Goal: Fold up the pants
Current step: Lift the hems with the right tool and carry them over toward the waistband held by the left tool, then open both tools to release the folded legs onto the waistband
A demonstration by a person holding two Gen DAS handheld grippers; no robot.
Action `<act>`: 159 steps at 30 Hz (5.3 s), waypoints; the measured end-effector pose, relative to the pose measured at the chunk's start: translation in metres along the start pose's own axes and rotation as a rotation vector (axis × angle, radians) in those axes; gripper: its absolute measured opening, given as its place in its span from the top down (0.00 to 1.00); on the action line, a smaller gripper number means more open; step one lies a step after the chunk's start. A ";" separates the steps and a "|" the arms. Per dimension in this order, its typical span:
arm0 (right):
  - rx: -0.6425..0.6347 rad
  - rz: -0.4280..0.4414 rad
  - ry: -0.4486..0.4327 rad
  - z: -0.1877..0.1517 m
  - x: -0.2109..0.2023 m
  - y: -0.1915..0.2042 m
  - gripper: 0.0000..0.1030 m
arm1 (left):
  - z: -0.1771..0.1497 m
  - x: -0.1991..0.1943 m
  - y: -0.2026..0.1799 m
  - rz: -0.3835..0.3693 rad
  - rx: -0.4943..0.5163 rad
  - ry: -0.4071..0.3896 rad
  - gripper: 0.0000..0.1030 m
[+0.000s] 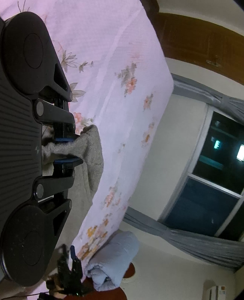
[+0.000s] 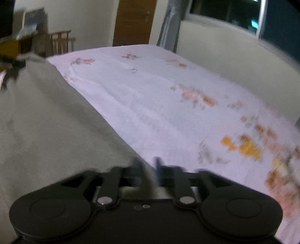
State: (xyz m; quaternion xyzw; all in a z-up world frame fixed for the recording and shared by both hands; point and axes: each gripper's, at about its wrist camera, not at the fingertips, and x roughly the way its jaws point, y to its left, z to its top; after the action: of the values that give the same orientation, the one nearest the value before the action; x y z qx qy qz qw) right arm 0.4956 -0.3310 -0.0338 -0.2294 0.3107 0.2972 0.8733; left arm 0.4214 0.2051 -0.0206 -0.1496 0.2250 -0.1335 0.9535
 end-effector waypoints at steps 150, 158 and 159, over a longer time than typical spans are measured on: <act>0.380 -0.407 -0.009 -0.157 -0.261 0.166 0.25 | -0.148 -0.144 -0.174 0.234 -0.067 0.167 0.04; 0.408 -0.490 -0.024 -0.156 -0.256 0.131 0.28 | -0.172 -0.103 -0.254 0.211 0.020 0.191 0.04; 0.428 -0.513 -0.033 -0.155 -0.254 0.121 0.28 | -0.174 -0.103 -0.260 0.213 0.014 0.189 0.04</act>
State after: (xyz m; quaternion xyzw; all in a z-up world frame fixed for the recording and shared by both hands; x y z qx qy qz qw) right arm 0.1923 -0.4302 0.0035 -0.1068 0.2839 -0.0005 0.9529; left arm 0.2026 -0.0397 -0.0395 -0.1052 0.3276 -0.0468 0.9378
